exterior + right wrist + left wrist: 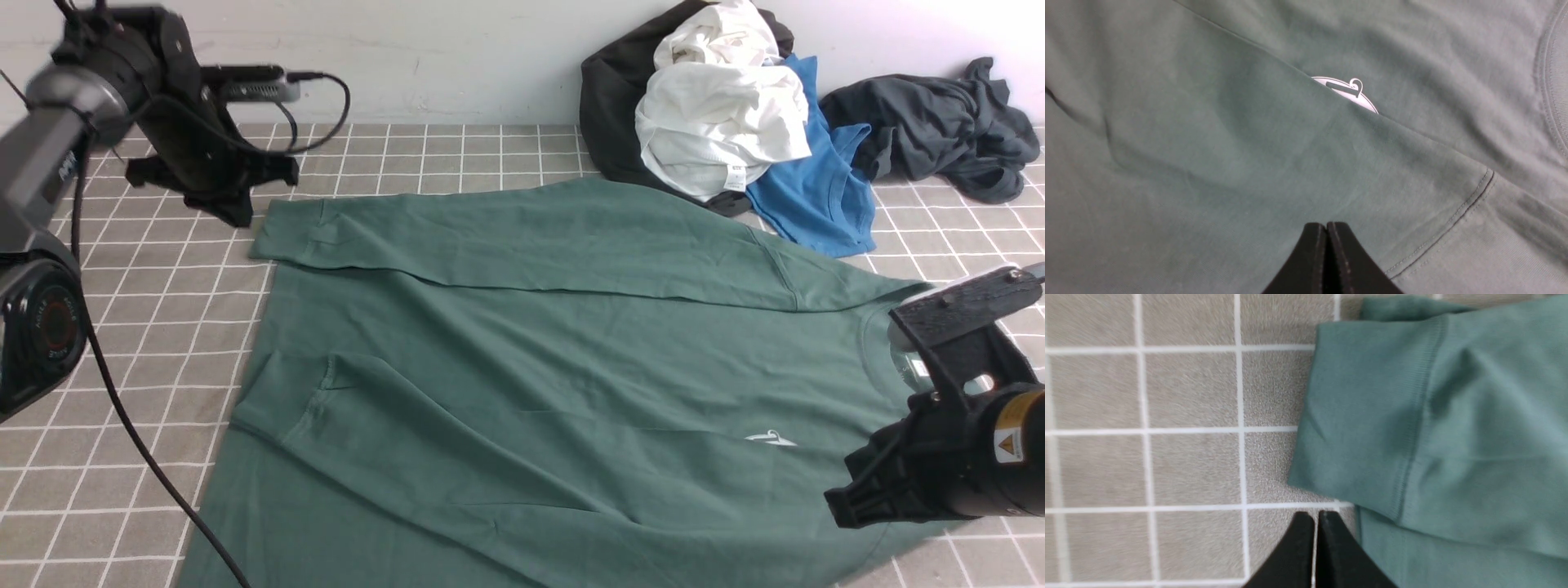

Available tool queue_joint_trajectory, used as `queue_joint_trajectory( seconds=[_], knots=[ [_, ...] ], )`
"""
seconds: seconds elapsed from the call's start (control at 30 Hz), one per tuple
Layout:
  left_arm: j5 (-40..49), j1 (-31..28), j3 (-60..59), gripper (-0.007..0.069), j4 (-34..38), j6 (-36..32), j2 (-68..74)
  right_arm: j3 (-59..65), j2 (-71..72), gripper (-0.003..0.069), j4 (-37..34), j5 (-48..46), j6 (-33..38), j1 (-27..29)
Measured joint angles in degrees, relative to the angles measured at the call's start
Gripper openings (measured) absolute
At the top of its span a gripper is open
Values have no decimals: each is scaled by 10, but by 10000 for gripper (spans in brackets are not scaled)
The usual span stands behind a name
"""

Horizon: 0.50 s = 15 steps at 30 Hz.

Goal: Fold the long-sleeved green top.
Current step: Use the left arm to clamp the cuff farthest from it

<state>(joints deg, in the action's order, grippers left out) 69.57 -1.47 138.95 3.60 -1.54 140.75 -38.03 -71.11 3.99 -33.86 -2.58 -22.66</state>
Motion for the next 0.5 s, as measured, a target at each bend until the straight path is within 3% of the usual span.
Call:
queue_joint_trajectory(
  seconds=[0.2, 0.3, 0.5],
  knots=[
    [8, 3, 8, 15, -6, -21, -14, 0, 0, -10, 1, 0, 0, 0],
    [-4, 3, 3, 100, -10, -22, 11, 0, 0, -10, 0, 0, 0, 0],
    [-51, 3, -2, 381, -11, -6, 68, 8, 0, -10, 16, 5, 0, 0]
  ],
)
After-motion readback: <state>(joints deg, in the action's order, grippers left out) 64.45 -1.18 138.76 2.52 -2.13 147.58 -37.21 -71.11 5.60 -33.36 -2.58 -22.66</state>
